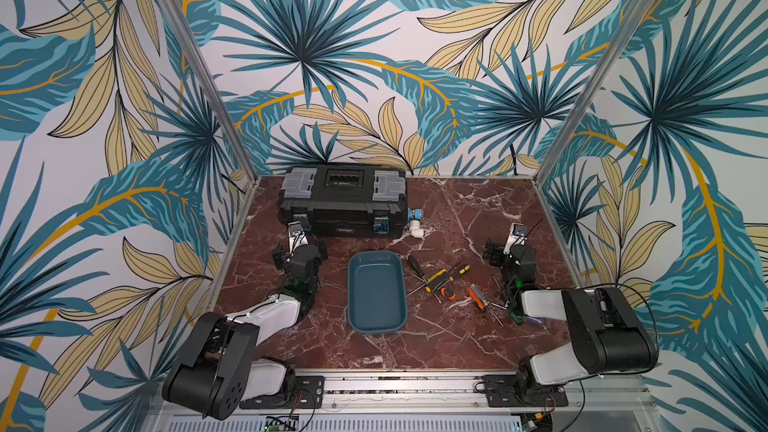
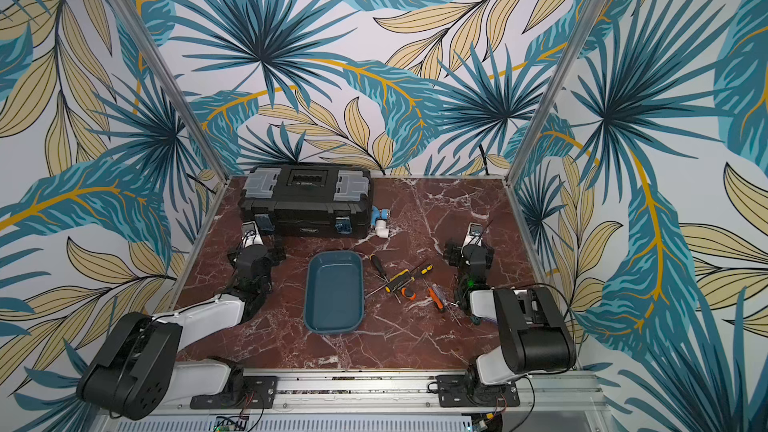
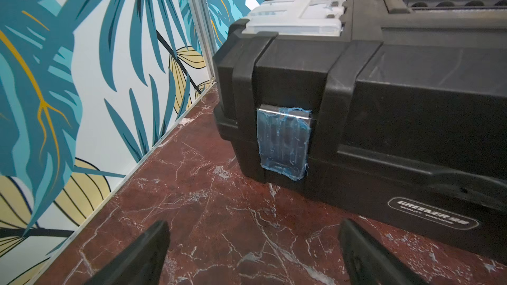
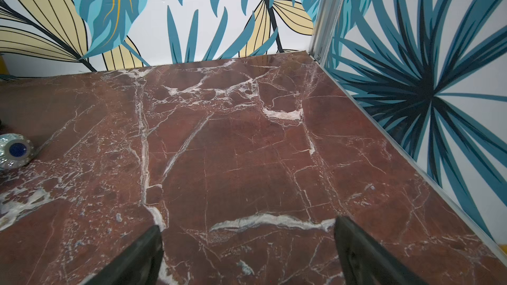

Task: Put the screwdriver on the desktop into the storage box
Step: Pick up the screwdriver from the center of the board.

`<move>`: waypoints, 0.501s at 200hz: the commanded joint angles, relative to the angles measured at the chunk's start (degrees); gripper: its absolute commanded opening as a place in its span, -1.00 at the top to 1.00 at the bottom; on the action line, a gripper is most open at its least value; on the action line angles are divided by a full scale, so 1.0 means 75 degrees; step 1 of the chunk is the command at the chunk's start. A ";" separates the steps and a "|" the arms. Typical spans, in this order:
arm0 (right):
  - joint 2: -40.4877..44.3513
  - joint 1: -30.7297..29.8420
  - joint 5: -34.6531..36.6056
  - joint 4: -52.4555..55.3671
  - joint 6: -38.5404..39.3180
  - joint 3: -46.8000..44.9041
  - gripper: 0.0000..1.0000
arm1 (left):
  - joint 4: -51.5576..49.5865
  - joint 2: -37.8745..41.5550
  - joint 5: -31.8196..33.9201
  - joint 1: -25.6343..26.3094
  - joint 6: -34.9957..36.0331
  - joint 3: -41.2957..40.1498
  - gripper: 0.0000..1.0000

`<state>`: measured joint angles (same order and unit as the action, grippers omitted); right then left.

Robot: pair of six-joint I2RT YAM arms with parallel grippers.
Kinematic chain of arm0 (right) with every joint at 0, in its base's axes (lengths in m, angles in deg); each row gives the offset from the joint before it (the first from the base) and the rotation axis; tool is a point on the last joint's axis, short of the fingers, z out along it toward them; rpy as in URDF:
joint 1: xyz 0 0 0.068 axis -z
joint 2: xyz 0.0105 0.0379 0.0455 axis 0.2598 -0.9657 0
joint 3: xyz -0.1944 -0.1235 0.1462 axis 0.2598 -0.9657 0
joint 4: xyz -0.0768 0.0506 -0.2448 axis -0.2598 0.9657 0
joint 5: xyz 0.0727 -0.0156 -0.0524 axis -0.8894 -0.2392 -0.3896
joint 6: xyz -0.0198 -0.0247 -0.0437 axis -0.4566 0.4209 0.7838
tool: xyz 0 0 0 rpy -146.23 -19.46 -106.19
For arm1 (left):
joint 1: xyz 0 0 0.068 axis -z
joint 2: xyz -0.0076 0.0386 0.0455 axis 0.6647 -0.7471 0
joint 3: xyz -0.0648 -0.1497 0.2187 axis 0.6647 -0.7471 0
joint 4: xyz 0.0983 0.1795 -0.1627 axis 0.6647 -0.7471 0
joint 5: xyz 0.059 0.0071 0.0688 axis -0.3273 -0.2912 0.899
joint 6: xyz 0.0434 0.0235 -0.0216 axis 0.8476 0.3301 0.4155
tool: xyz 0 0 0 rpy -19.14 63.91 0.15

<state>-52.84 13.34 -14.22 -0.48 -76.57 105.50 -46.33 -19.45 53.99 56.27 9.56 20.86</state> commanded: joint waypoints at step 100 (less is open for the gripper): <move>0.0098 -0.0041 0.0008 -0.0260 0.0142 -0.0055 -0.99 | -0.0316 0.0108 0.0301 0.0048 -0.0007 0.0202 -1.00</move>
<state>-52.84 13.23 -14.22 -0.50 -76.55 105.50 -46.39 -19.45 54.48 56.29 9.54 20.88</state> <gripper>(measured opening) 0.994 0.999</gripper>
